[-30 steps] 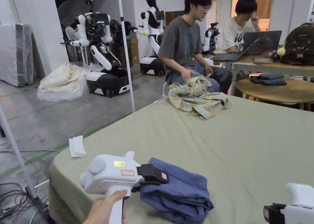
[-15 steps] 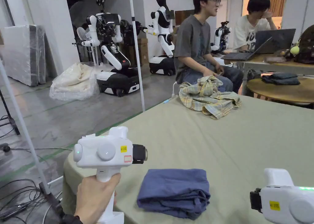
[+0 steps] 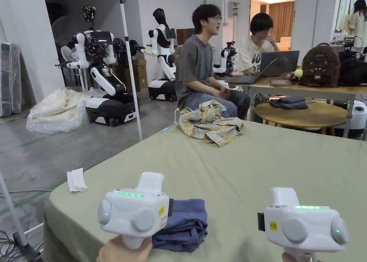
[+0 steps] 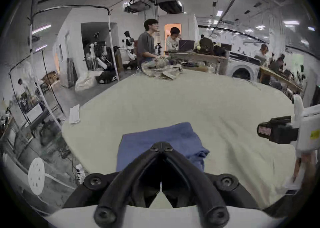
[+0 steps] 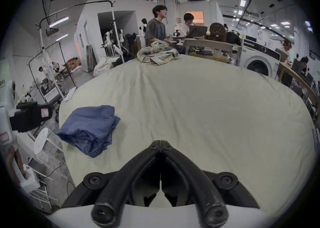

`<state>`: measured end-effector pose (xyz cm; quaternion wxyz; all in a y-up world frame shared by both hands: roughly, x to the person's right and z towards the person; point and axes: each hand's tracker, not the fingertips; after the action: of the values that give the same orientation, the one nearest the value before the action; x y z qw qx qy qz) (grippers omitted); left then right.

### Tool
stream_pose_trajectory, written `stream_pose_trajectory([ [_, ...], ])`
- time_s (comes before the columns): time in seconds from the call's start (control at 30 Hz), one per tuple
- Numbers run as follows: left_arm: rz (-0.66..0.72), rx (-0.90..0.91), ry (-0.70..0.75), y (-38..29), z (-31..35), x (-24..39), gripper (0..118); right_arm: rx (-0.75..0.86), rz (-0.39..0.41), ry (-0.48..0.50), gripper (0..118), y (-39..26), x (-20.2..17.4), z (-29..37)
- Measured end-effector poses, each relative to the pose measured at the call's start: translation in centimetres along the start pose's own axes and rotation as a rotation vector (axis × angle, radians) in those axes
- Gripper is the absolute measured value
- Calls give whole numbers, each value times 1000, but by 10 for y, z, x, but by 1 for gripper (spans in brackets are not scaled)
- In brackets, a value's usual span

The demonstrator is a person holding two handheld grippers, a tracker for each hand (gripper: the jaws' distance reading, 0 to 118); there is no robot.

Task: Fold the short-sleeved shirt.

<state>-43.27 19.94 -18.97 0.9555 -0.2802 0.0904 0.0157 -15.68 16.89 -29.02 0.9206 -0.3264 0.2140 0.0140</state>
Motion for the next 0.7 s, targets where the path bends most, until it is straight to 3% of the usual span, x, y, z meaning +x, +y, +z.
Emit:
stream_pose_trajectory([
  [0.2,2,-1,-28,9,-7,22,0,40,-15,-25,0,-3,14,9],
  [0.4,-50,37,-144,17,-14,83,0,118,-37,-104,0,-10,62,44],
  [0.63,-110,59,-393,33,-31,215,0,233,-80,-366,0,-31,166,137],
  [0.7,-37,58,-458,41,-28,235,0,271,-72,-441,0,-36,190,164],
])
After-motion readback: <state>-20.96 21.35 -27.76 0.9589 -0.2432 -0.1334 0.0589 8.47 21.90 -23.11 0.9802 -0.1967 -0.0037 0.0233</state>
